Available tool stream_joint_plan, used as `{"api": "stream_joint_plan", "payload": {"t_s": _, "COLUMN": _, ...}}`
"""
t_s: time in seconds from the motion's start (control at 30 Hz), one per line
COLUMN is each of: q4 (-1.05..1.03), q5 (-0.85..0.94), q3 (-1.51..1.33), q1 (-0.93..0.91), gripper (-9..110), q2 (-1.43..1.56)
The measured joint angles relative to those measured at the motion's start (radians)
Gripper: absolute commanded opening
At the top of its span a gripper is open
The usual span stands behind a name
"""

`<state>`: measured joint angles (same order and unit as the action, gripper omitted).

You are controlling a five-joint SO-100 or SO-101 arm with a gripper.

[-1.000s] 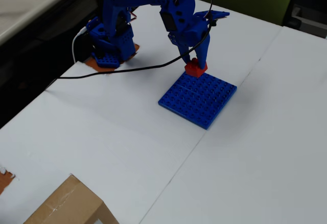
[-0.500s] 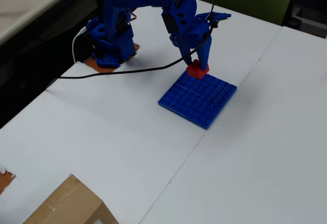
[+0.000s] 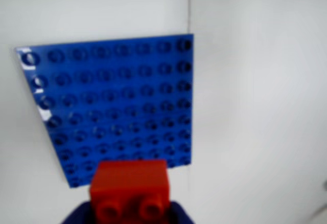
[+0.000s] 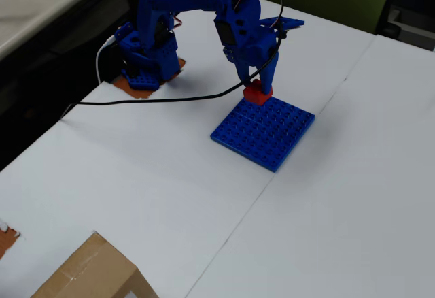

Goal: Pick up the 2x2 red block and go up the 8x8 blue block.

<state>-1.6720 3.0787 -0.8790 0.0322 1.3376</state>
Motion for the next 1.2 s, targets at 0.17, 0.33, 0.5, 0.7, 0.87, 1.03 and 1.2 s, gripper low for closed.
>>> {"api": "stream_joint_plan", "payload": {"t_s": 0.17, "q4": -0.037, "q5": 0.000, "q3": 0.002, "q1": -0.008, "gripper": 0, "q2": 0.008}}
{"api": "stream_joint_plan", "payload": {"t_s": 0.33, "q4": -0.038, "q5": 0.000, "q3": 0.017, "q1": -0.006, "gripper": 0, "q2": 0.008}}
{"api": "stream_joint_plan", "payload": {"t_s": 0.5, "q4": -0.044, "q5": 0.000, "q3": 0.051, "q1": -0.005, "gripper": 0, "q2": 0.008}}
{"api": "stream_joint_plan", "payload": {"t_s": 0.7, "q4": -0.054, "q5": 0.000, "q3": 0.077, "q1": -0.005, "gripper": 0, "q2": -0.002}}
{"api": "stream_joint_plan", "payload": {"t_s": 0.87, "q4": -0.060, "q5": 0.000, "q3": 0.103, "q1": -0.005, "gripper": 0, "q2": -0.023}}
{"api": "stream_joint_plan", "payload": {"t_s": 1.03, "q4": -0.100, "q5": 0.000, "q3": 0.183, "q1": -0.005, "gripper": 1, "q2": -0.078}}
{"api": "stream_joint_plan", "payload": {"t_s": 1.2, "q4": -0.103, "q5": 0.000, "q3": 0.195, "q1": -0.005, "gripper": 1, "q2": -0.078}}
